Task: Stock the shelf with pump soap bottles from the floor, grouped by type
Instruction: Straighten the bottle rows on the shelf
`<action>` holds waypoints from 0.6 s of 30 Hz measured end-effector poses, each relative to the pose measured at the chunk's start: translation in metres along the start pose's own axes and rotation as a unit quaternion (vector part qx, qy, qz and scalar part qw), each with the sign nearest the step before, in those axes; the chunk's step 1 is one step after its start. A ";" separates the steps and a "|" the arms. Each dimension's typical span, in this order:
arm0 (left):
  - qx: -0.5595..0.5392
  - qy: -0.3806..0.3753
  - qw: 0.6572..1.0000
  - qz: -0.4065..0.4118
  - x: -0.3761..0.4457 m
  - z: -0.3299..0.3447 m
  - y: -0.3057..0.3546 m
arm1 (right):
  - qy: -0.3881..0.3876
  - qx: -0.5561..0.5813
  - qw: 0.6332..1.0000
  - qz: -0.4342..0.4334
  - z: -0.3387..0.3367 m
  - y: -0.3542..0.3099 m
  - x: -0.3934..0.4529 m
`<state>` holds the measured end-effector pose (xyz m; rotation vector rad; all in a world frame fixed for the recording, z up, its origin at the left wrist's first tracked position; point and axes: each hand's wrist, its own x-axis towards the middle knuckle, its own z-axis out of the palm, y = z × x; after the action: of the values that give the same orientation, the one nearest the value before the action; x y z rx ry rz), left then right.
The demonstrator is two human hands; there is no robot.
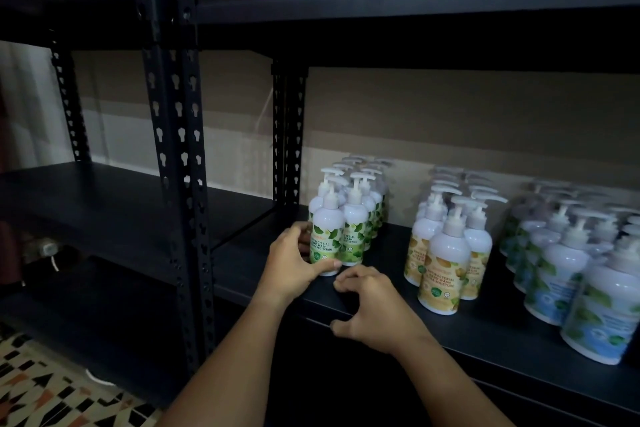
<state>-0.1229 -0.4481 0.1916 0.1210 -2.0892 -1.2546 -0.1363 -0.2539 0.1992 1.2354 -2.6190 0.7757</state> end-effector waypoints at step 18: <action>-0.038 -0.005 0.997 -0.066 -0.006 -0.007 0.002 | 0.251 0.078 0.964 0.031 -0.106 -0.052 0.093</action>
<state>-0.1138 -0.4498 0.1917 0.2212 -2.0669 -1.4134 -0.1670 -0.2910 0.3423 0.8456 -2.2206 1.1512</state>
